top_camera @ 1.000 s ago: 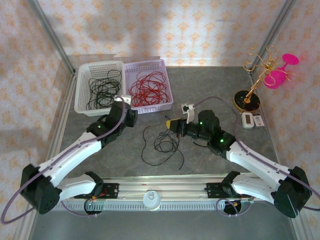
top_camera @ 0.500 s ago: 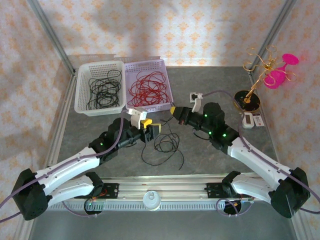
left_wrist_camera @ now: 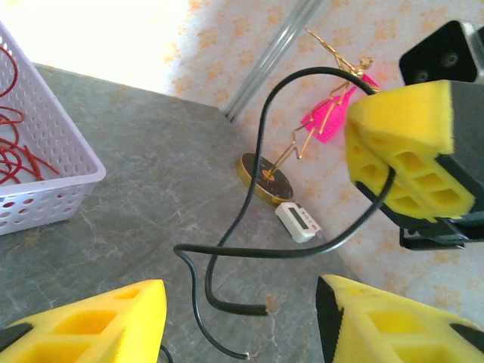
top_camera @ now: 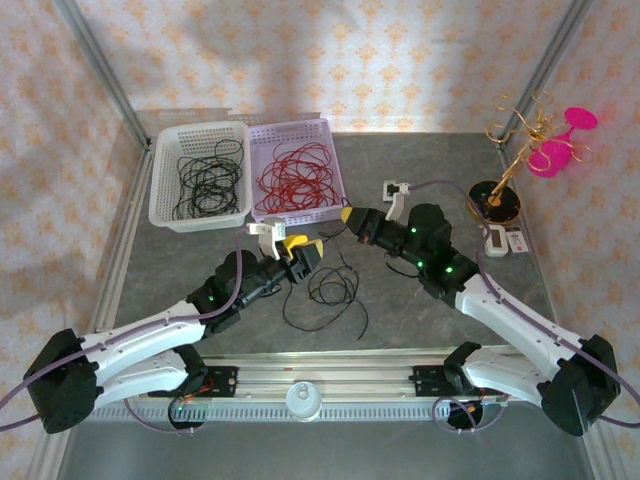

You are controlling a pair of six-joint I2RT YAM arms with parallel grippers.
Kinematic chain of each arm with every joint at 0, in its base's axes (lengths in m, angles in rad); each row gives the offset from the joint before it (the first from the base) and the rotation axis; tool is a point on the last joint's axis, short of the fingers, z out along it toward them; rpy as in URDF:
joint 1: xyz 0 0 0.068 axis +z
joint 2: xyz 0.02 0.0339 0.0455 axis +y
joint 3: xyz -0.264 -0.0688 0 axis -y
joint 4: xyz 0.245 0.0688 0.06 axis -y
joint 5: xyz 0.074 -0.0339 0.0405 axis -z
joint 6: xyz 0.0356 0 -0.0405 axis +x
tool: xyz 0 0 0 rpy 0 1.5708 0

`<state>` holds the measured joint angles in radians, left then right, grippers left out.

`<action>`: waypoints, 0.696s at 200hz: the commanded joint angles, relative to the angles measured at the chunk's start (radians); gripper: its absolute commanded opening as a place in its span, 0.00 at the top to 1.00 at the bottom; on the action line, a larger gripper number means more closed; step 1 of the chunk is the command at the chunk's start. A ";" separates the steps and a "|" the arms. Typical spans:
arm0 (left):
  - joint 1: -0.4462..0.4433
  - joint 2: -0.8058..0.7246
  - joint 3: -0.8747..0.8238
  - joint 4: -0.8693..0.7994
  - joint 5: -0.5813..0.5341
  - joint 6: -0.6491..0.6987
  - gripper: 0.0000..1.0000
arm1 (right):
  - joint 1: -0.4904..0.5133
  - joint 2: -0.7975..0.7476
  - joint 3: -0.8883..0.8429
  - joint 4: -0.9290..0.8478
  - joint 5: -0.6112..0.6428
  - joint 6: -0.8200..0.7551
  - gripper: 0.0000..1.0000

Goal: Untangle the cables
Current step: Pass the cable.

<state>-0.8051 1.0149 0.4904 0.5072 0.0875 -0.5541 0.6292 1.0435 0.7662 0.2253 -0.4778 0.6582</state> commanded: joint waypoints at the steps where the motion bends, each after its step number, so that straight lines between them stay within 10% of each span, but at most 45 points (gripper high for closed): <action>1: -0.007 0.030 0.014 0.059 -0.049 -0.026 0.44 | -0.003 -0.019 0.015 0.043 0.011 0.016 1.00; 109: -0.017 0.140 0.087 0.076 -0.116 -0.025 0.71 | -0.003 -0.023 -0.009 0.064 -0.006 0.033 1.00; 139: -0.017 0.140 0.092 0.066 -0.127 -0.023 0.96 | -0.002 -0.025 -0.021 0.064 -0.004 0.035 1.00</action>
<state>-0.8165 1.1557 0.5529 0.5438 -0.0101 -0.5762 0.6292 1.0424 0.7605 0.2420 -0.4789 0.6846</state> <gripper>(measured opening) 0.132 0.039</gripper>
